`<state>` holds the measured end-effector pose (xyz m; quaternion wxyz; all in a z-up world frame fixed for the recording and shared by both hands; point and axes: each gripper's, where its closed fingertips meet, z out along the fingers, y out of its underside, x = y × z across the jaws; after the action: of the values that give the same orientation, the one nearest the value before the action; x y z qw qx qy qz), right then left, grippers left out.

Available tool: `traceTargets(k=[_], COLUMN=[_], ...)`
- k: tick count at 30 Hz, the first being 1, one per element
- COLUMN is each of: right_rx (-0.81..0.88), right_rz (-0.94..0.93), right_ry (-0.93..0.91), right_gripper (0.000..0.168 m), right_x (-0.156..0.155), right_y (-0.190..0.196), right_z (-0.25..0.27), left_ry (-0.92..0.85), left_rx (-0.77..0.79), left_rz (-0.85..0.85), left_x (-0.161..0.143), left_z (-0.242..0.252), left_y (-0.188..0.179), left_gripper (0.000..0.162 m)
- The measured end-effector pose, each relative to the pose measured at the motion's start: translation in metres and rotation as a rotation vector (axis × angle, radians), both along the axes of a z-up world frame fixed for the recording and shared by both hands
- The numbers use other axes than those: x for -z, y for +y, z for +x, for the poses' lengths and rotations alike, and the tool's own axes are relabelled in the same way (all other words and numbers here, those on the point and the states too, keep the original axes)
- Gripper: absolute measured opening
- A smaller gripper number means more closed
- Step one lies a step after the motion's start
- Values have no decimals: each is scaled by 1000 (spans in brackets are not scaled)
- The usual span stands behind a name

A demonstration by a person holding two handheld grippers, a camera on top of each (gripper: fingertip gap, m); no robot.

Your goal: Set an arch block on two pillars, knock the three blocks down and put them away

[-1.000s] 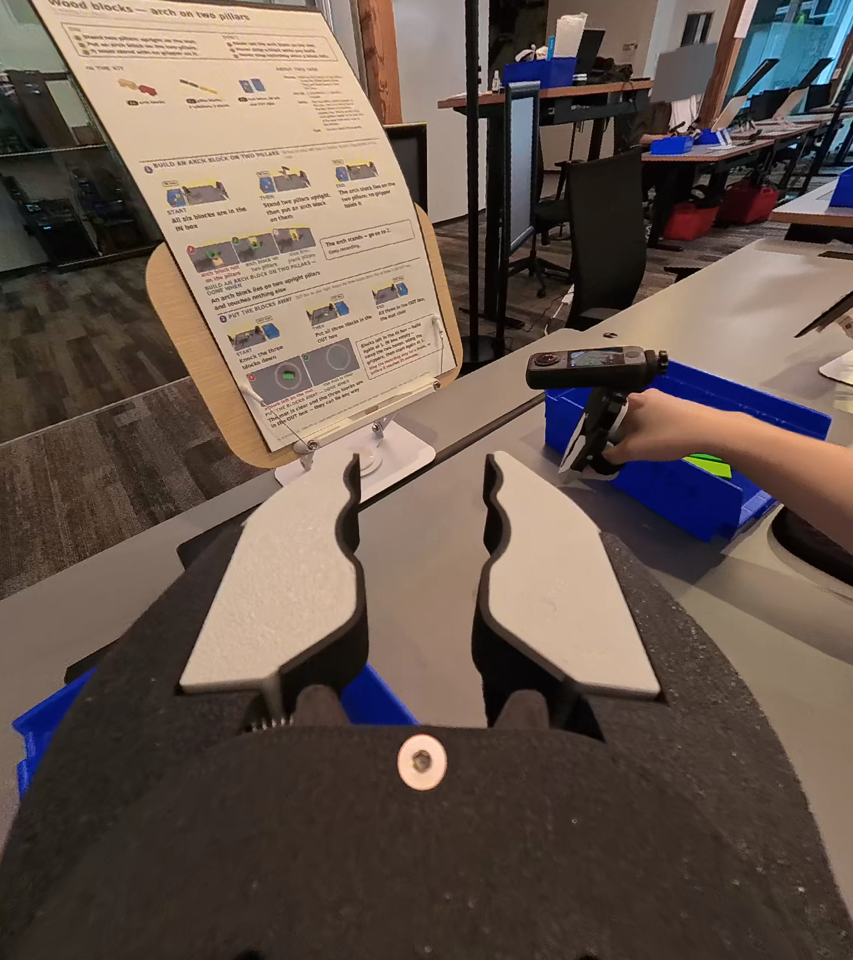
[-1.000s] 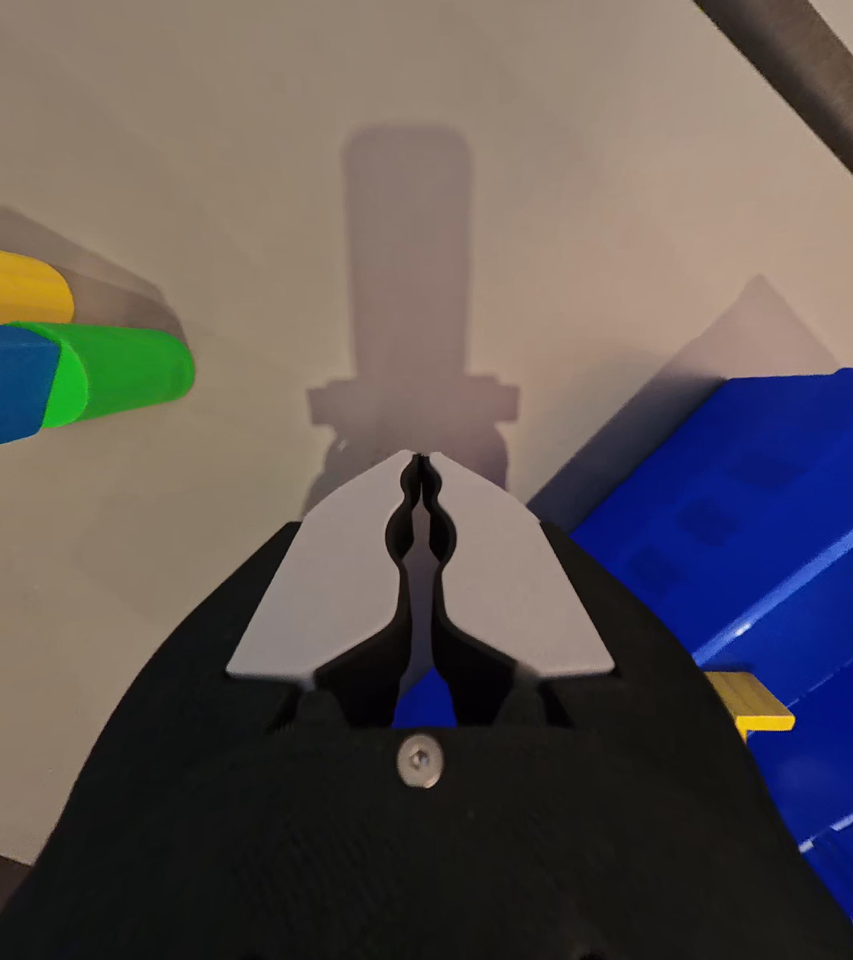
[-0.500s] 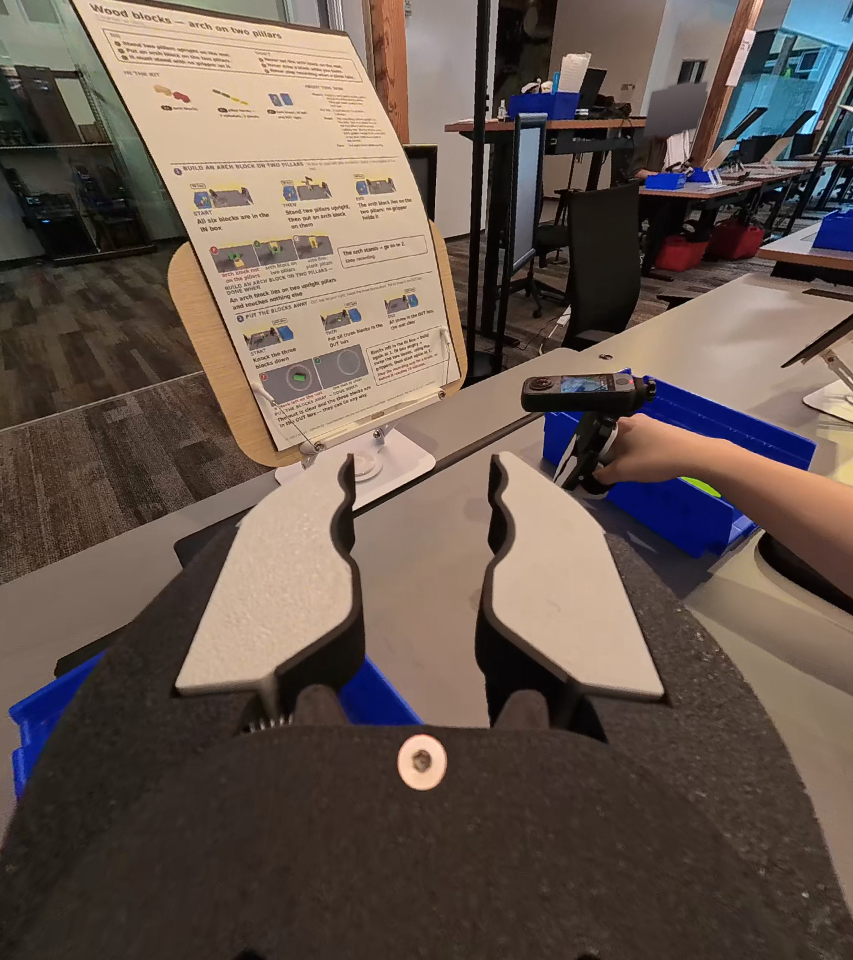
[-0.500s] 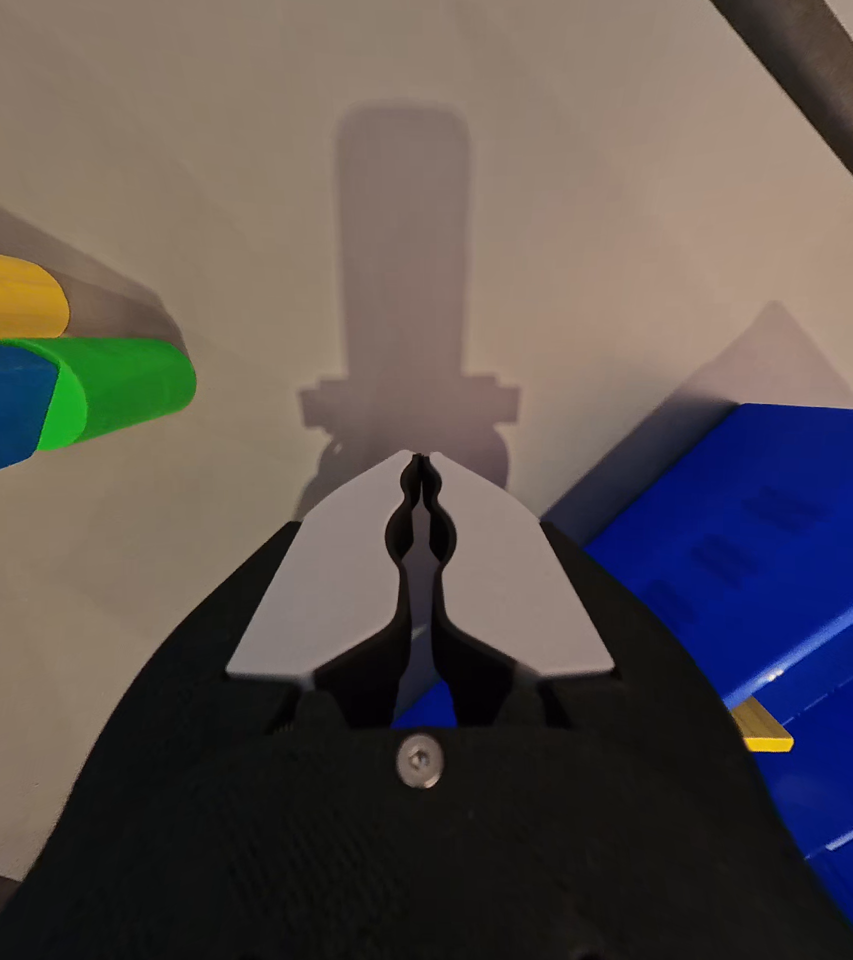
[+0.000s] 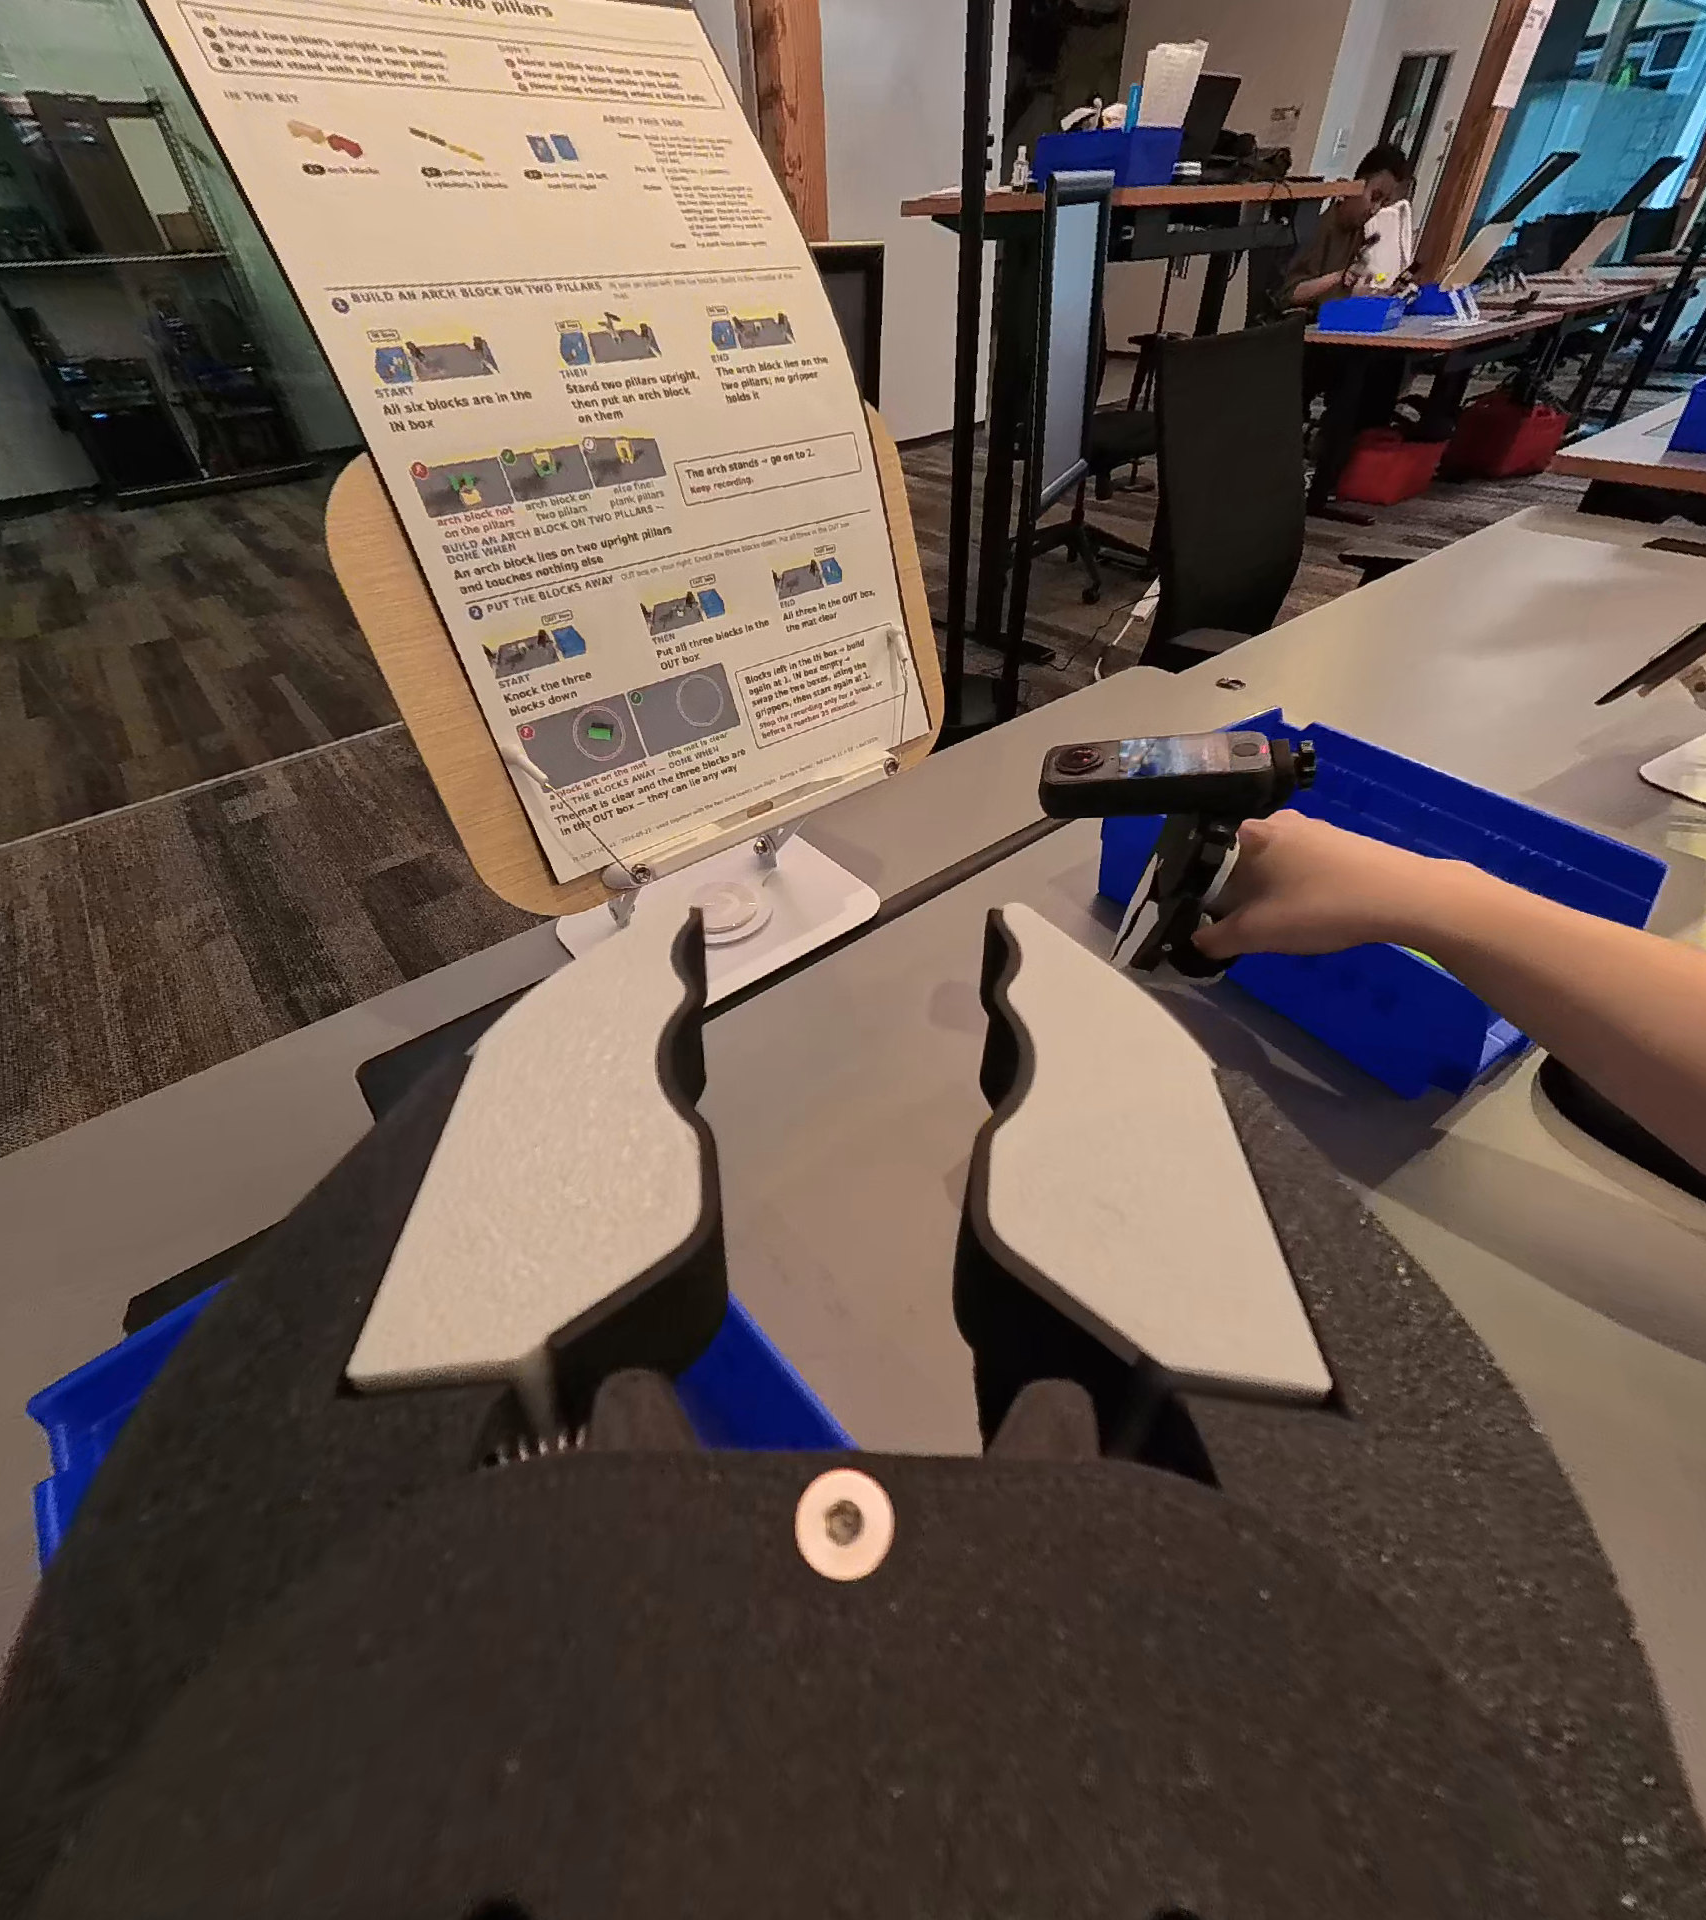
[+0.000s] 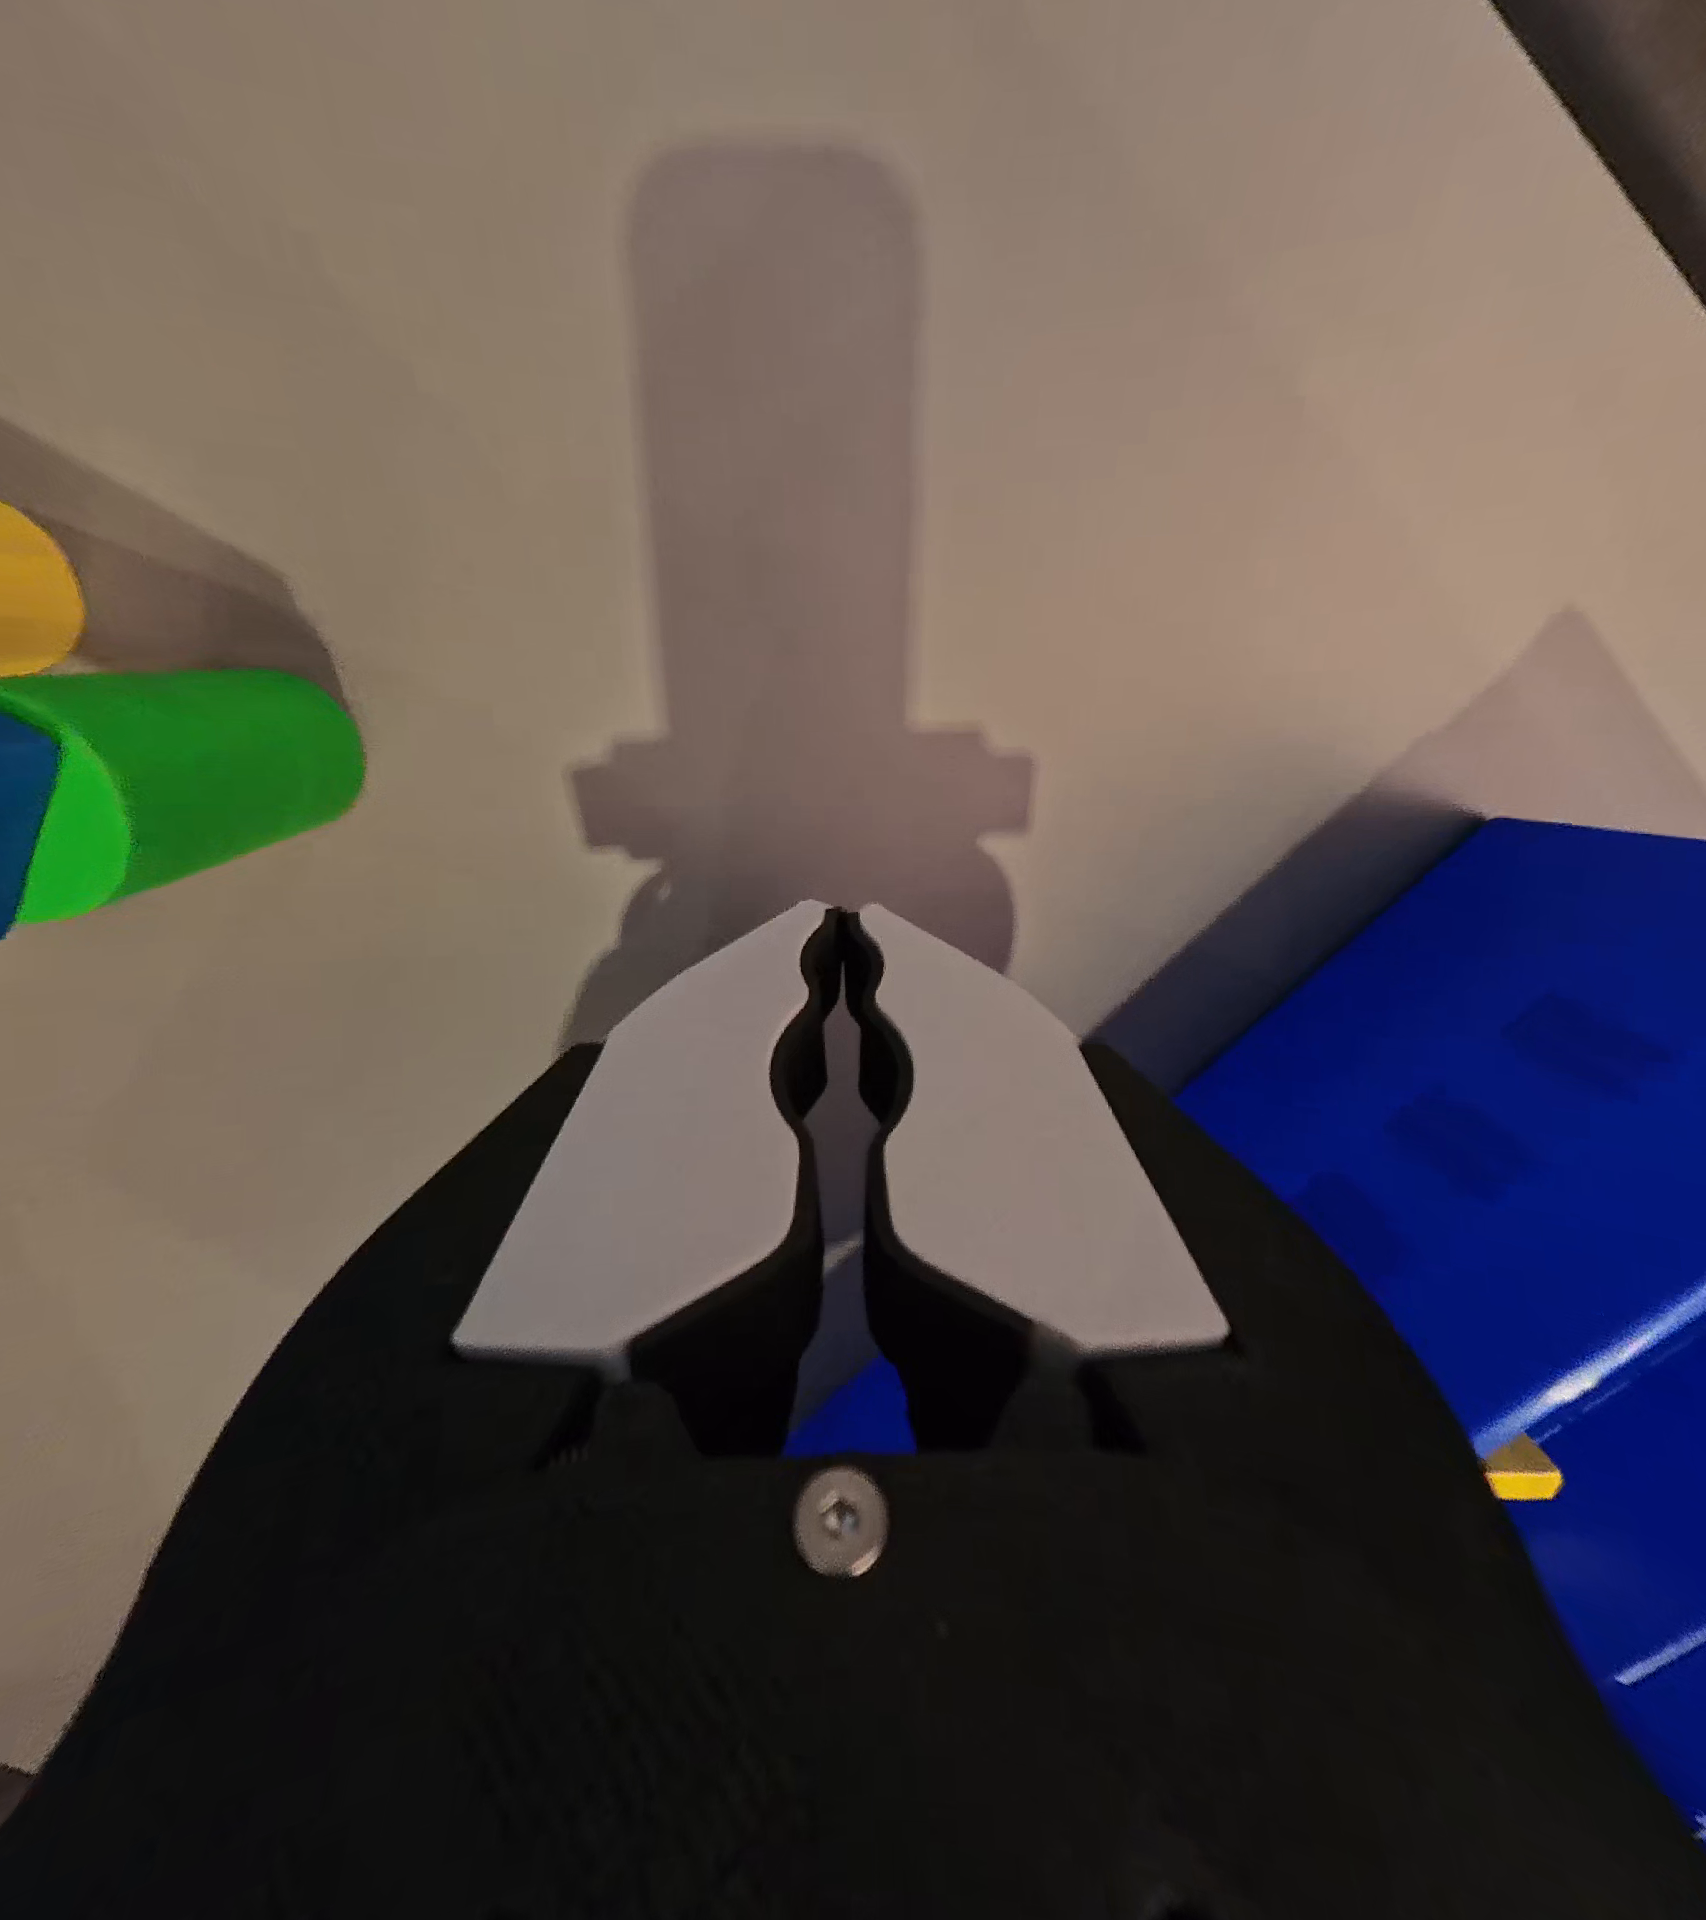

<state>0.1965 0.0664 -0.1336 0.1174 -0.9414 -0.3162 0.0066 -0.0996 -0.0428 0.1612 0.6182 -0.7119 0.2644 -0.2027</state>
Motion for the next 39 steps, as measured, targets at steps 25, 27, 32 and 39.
traceTargets(k=[25, 27, 32, 39], right_rx=[51, 43, 21, -13], right_rz=[-9, -7, -18, -12], right_ry=[-57, -47, -25, -13], right_gripper=[1, 1, 1, 1], right_x=[5, 6, 10, 12], right_y=[0, -1, -2, -3], right_z=[17, 11, -4, -25], left_ry=[-27, -32, -38, -58], left_rx=[-4, -3, -2, -2], left_rz=[7, 9, 10, 14], left_x=[-5, -6, -7, -10], left_z=[-12, -13, -16, -22], left_y=[-6, -7, -9, -12], left_gripper=[51, 51, 51, 51])
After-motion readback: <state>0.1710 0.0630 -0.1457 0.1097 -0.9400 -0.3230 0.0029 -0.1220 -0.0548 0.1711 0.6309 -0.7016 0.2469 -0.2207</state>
